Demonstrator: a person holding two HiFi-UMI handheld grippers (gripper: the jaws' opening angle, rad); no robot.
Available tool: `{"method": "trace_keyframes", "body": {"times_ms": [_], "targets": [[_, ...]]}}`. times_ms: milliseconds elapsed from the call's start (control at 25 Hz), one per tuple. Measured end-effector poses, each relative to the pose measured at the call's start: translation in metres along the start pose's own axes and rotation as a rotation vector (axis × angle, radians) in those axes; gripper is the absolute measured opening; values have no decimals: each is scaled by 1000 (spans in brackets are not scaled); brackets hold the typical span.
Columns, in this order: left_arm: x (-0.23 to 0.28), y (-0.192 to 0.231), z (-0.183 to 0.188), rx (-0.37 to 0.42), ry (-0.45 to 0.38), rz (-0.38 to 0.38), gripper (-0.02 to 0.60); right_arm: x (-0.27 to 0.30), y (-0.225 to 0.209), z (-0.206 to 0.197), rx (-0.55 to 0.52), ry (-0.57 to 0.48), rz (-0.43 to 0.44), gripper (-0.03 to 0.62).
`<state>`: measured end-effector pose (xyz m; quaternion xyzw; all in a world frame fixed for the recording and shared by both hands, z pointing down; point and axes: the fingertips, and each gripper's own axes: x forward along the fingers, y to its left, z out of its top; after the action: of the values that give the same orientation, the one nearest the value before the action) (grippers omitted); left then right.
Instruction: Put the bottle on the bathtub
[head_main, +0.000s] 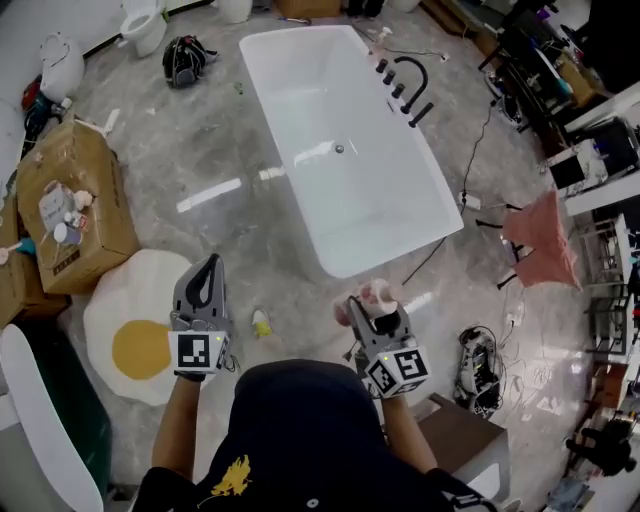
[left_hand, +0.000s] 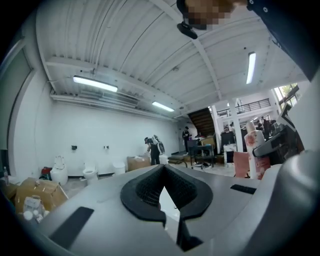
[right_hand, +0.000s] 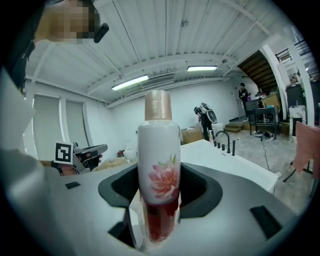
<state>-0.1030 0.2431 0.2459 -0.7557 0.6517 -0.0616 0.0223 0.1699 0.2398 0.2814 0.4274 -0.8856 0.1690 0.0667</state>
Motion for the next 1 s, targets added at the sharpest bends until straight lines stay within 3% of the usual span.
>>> {"method": "trace_keyframes", "body": {"times_ms": [200,440,680,880,1000], "targets": [[57,42,1,-21,-33,-97,17,48,3,30,-41,-49,-93,216],[121,37,-8,-4,-42,-201,17,92,-16,39,-91,-55,-144,216],[190,29,-20,-21,1,-190,17,150,-62,38,-67,-36,-98,216],[234,41,-35,-84,69,-112,17,203,-101,39,-10,-67,-56,216],[267,35,-50,-45,123,-108,17,235,-124,35,2,-59,-44,216]]}}
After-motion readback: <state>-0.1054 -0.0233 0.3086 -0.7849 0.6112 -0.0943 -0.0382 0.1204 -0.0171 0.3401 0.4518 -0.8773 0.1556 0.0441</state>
